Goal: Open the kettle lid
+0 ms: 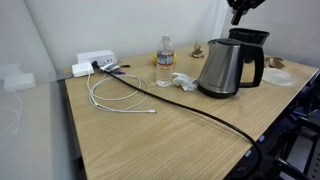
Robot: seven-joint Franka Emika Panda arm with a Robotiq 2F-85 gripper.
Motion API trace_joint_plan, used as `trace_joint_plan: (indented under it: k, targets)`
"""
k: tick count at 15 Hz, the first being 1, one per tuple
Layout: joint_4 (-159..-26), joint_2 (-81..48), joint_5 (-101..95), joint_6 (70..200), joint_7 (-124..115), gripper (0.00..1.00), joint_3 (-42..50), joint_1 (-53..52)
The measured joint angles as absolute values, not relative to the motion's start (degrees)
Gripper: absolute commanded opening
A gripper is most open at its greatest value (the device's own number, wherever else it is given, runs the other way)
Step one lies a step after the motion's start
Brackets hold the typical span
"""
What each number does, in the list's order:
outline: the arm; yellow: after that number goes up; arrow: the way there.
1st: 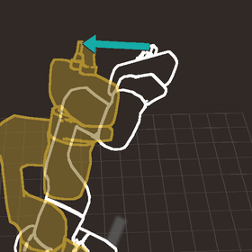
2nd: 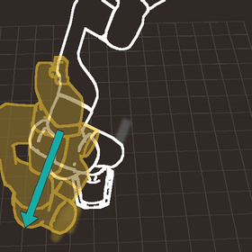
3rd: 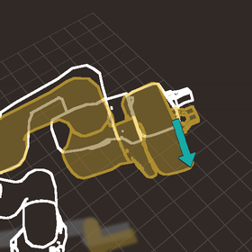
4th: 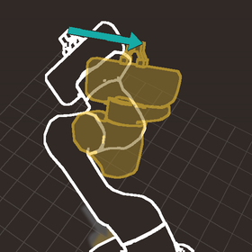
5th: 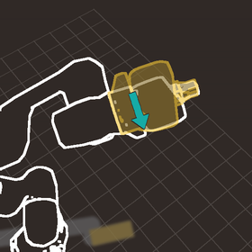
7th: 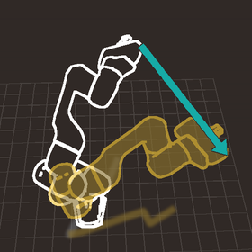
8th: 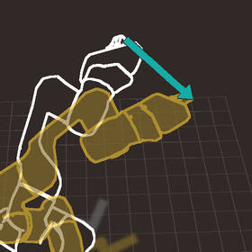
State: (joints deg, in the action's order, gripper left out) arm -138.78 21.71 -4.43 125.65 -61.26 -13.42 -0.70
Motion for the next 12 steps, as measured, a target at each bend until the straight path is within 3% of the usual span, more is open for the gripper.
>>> trace_joint_plan:
  k: [12]
  targets:
    - [-139.13,16.62,-17.89,126.32,-67.17,0.00,-14.42,-0.87]
